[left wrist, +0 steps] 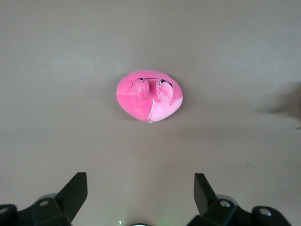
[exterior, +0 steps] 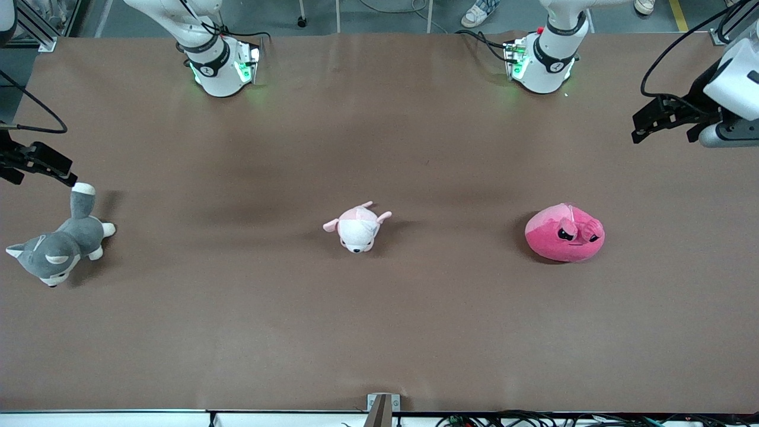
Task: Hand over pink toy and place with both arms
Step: 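Move the left gripper down toward the pink plush toy, then close the left gripper on the pink plush toy's tentacle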
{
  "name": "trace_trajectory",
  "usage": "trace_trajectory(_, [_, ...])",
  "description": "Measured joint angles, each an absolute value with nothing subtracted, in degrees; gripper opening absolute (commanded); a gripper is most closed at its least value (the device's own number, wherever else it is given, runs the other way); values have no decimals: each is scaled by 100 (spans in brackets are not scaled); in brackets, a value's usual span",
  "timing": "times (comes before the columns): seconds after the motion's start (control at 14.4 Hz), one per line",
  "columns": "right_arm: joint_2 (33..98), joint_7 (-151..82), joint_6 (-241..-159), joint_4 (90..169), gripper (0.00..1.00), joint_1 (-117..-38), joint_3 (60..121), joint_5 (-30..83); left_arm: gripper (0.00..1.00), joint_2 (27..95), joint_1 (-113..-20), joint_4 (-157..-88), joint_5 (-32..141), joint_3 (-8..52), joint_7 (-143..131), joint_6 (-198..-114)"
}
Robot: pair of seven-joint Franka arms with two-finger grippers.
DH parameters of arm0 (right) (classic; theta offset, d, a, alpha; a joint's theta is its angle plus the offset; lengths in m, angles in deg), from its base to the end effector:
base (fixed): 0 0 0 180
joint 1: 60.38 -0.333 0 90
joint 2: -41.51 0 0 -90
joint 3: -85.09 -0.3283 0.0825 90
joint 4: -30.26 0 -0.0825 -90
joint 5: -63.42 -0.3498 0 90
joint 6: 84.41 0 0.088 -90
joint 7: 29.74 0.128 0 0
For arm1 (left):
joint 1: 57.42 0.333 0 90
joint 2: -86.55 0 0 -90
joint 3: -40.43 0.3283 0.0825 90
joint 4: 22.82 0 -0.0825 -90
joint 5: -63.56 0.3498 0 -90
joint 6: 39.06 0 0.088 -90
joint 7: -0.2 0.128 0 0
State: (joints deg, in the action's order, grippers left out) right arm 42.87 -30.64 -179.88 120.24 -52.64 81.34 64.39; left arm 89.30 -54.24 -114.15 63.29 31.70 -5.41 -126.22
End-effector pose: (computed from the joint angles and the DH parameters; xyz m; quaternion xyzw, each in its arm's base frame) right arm 0.5374 -0.0399 0.6123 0.9990 -0.0265 0.0357 0.0092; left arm 0.4967 -0.0509 0.6256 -0.9999 -0.0006 0.0125 0.0025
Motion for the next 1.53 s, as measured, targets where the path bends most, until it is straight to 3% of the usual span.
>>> trace_trajectory(0.35, [4287, -3064, -17988, 12029, 100, -5263, 8135, 6439, 100, 8226, -5162, -11485, 6330, 3196, -543, -13549])
trace_trajectory(0.83, [4287, -3064, -17988, 12037, 100, -5262, 8136, 6439, 100, 7605, -5116, -12801, 6330, 3188, -570, -15761])
trace_trajectory(1.11, [4287, -3064, -17987, 12039, 100, -5262, 8136, 6439, 78, 7392, -5114, -13075, 6330, 3188, -573, -16046])
trace_trajectory(1.53, [4287, -3064, -17988, 12040, 100, -5262, 8136, 6439, 73, 7161, -5066, -13290, 6329, 3191, -600, -16395])
